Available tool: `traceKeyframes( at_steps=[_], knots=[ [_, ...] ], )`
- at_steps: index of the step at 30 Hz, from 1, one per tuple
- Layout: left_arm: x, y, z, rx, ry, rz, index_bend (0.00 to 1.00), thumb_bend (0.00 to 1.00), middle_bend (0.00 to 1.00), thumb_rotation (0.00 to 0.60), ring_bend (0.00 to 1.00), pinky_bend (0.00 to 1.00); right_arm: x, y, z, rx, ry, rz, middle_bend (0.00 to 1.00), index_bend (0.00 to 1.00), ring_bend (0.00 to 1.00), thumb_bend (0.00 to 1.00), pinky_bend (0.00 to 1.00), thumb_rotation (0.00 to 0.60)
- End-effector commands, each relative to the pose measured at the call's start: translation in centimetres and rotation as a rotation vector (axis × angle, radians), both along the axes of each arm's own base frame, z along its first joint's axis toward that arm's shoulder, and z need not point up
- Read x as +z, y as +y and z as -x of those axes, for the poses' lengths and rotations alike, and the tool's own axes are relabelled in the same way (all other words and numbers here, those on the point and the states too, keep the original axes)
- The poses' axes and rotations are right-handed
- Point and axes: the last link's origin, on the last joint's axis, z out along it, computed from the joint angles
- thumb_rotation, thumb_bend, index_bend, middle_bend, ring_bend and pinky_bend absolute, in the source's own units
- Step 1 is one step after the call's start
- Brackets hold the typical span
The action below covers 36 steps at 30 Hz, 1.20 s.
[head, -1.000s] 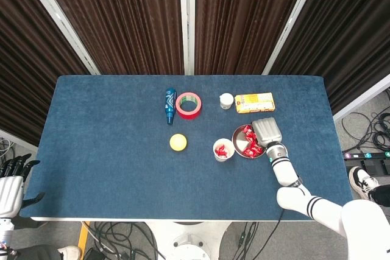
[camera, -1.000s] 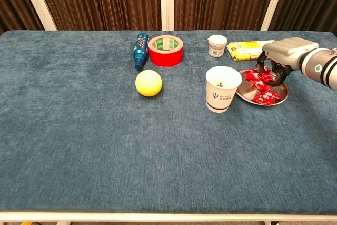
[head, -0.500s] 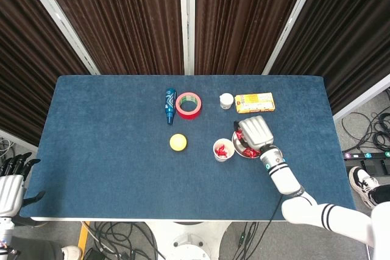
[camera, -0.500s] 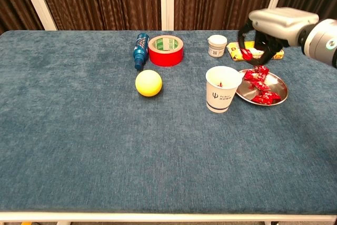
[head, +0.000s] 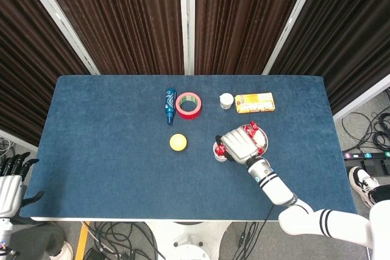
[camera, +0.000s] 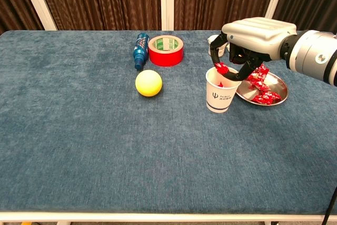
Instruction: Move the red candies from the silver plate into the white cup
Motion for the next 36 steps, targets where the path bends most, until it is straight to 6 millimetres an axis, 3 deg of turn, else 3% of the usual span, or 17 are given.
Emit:
traceKeyframes(
  at_steps=[1, 8, 11, 15, 18, 23, 36],
  knots=[
    [-0.1, 0.0, 0.1, 0.002, -0.001, 0.002, 0.29, 0.00, 0.22, 0.600, 0.12, 0.13, 0.0, 0.0, 0.0, 0.003, 0.010, 0.005, 1.00, 0.39, 1.00, 0.29, 1.00, 0.600],
    [-0.1, 0.1, 0.0, -0.003, -0.002, 0.001, 0.29, 0.00, 0.22, 0.600, 0.12, 0.13, 1.5, -0.6, 0.7, -0.030, -0.011, 0.065, 1.00, 0.32, 1.00, 0.17, 1.00, 0.600],
    [0.0, 0.0, 0.0, -0.005, -0.003, -0.004, 0.29, 0.00, 0.22, 0.600, 0.12, 0.13, 2.9, -1.3, 1.9, -0.068, -0.015, 0.123, 1.00, 0.32, 1.00, 0.14, 1.00, 0.600],
    [-0.1, 0.0, -0.1, -0.005, -0.004, 0.001, 0.29, 0.00, 0.22, 0.600, 0.12, 0.13, 3.9, -2.4, 5.3, -0.167, 0.047, 0.183, 1.00, 0.40, 1.00, 0.09, 1.00, 0.600],
    [-0.1, 0.1, -0.2, -0.010, -0.005, 0.002, 0.29, 0.00, 0.22, 0.600, 0.12, 0.13, 3.2, -2.8, 7.4, -0.215, 0.130, 0.173, 1.00, 0.44, 1.00, 0.08, 1.00, 0.600],
    [0.1, -0.1, -0.3, -0.012, 0.001, -0.003, 0.29, 0.00, 0.22, 0.600, 0.12, 0.13, 1.0, -3.1, 9.2, -0.271, 0.183, 0.129, 1.00, 0.45, 1.00, 0.13, 1.00, 0.600],
    [0.1, 0.0, -0.3, 0.001, 0.006, 0.002, 0.29, 0.00, 0.22, 0.600, 0.12, 0.13, -1.4, -4.3, 9.5, -0.293, 0.216, 0.106, 1.00, 0.45, 1.00, 0.19, 1.00, 0.600]
  ],
)
